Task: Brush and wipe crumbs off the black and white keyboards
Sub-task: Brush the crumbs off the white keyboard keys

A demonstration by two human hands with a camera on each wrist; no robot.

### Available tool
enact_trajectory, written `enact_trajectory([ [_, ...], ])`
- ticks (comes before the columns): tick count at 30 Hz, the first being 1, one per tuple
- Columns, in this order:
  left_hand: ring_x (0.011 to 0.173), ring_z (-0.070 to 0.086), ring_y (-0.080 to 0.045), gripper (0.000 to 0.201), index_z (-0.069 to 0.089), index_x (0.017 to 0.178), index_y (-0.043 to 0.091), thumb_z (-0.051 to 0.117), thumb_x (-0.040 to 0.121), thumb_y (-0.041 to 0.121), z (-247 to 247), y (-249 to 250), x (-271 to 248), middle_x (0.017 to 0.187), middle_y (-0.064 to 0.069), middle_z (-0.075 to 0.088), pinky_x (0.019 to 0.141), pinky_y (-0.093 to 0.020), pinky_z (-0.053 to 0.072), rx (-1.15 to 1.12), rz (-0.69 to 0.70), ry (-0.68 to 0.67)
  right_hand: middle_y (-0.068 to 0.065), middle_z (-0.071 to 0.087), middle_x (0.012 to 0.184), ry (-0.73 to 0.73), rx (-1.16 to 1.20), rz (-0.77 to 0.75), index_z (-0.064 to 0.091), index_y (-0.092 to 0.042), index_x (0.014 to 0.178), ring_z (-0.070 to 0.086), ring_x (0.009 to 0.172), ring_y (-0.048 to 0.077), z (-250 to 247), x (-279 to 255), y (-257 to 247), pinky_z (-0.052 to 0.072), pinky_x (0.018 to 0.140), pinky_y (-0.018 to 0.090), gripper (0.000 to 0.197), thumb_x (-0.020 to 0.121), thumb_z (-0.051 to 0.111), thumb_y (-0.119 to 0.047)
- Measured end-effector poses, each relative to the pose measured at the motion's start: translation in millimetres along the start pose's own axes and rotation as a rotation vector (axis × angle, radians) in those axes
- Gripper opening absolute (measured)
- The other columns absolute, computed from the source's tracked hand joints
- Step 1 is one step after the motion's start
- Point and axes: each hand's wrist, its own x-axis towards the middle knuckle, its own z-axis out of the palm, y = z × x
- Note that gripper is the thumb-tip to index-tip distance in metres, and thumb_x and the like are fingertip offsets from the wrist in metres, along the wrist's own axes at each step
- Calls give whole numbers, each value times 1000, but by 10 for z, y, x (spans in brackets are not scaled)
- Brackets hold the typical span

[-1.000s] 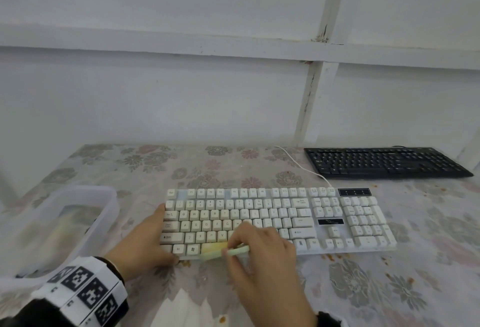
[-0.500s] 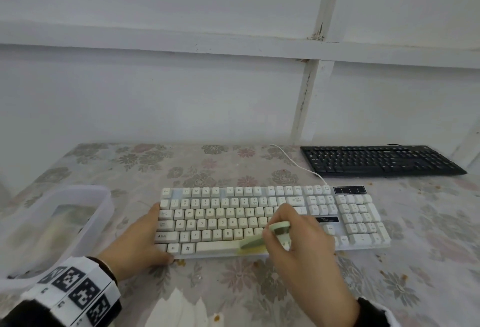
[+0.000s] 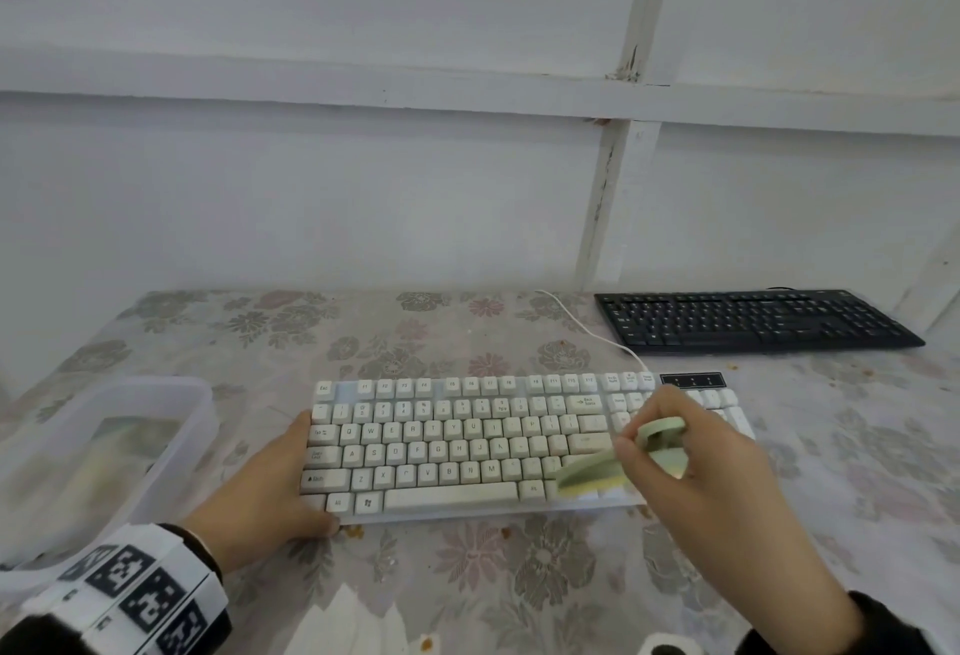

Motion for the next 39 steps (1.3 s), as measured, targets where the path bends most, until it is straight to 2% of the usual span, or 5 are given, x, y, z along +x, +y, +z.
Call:
enact_trajectory([
  [5, 105, 53, 5, 91, 24, 130, 39, 75, 63, 7, 4, 1, 4, 120, 19, 53, 76, -9, 43, -1, 3, 1, -4, 63, 77, -57, 125, -27, 55, -29, 73, 50, 67, 4, 157, -66, -23, 39, 56, 14, 16, 86, 64, -25],
  [11, 104, 53, 6, 92, 23, 128, 43, 75, 64, 5, 0, -6, 2, 119, 20, 54, 74, -8, 43, -3, 4, -1, -9, 63, 71, 6, -76, 38, 49, -32, 71, 49, 63, 7, 31, -28, 291, 45, 73, 38, 22, 86, 63, -25],
  [16, 101, 52, 8, 89, 23, 126, 42, 76, 64, 6, 7, 5, -1, 116, 21, 53, 72, -7, 43, 6, -4, -1, -6, 65, 75, -4, 71, 24, 56, -26, 72, 51, 64, 11, -104, -29, 265, 38, 56, 19, 14, 83, 64, -23],
  [28, 99, 57, 4, 89, 27, 125, 42, 76, 62, 3, 3, 24, -1, 112, 17, 59, 73, -10, 44, 6, -12, 1, -13, 62, 73, 68, 90, 20, 55, -25, 66, 50, 49, 5, -328, -17, 461, 35, 44, 12, 27, 85, 65, -9],
  [39, 97, 56, 6, 90, 25, 124, 43, 77, 62, 4, 13, -25, 26, 111, 22, 57, 72, -8, 43, 9, -14, 10, -9, 58, 58, 197, -106, 165, 52, -24, 65, 45, 43, 9, -700, -27, 696, 33, 46, 28, 26, 83, 66, -11],
])
